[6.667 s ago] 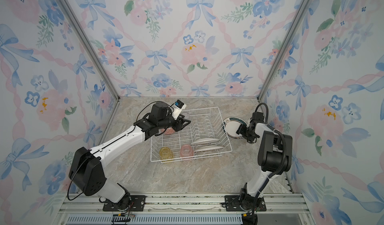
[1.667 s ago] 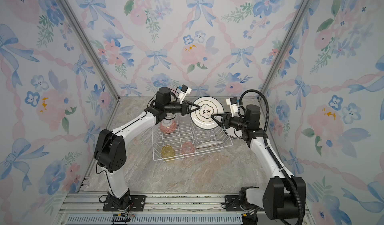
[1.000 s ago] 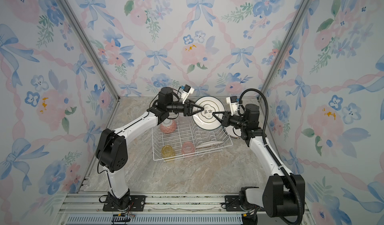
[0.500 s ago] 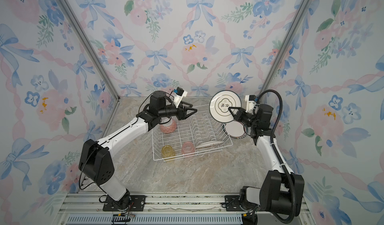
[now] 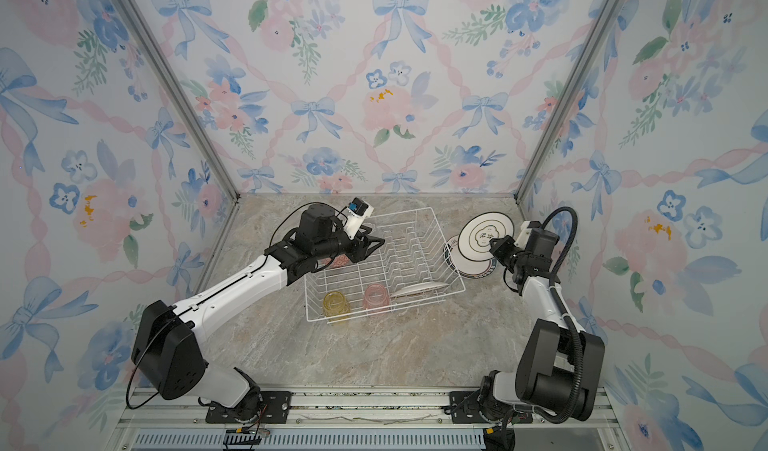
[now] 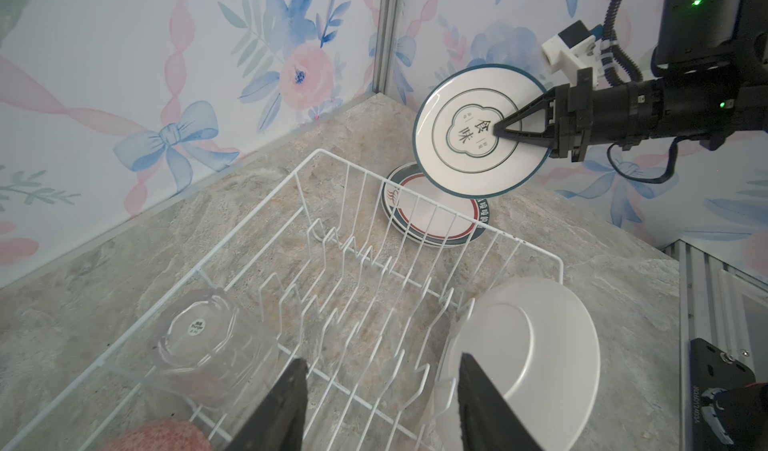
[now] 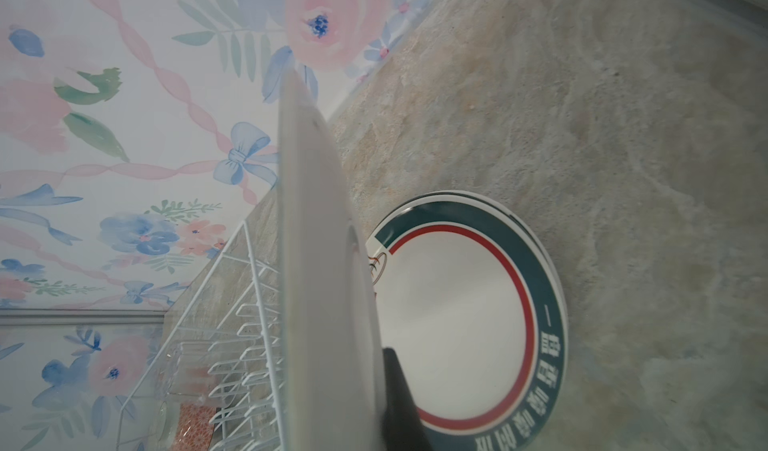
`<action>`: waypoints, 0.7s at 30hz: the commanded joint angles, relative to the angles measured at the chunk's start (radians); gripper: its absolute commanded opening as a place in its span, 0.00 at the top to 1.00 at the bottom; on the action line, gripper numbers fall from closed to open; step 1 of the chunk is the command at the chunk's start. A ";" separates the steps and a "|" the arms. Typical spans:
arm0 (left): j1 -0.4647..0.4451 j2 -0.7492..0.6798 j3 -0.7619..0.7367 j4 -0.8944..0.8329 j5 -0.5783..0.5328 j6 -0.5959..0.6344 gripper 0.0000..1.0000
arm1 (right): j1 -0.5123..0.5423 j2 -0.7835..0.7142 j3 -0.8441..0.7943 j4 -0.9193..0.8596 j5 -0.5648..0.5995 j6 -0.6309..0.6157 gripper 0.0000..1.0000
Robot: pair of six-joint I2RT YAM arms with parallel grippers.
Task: Unload the mixed dishes from the dish rack
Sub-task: 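Lower the plate with the right gripper onto the stacked plates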
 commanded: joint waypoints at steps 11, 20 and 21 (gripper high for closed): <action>0.003 0.000 0.015 -0.015 0.004 0.018 0.46 | -0.021 0.231 -0.032 0.208 -0.108 0.115 1.00; 0.002 0.023 0.037 -0.020 0.024 0.018 0.46 | -0.022 0.322 -0.045 0.300 -0.184 0.170 1.00; 0.002 0.026 0.039 -0.020 0.026 0.018 0.46 | -0.022 0.327 -0.045 0.296 -0.186 0.169 1.00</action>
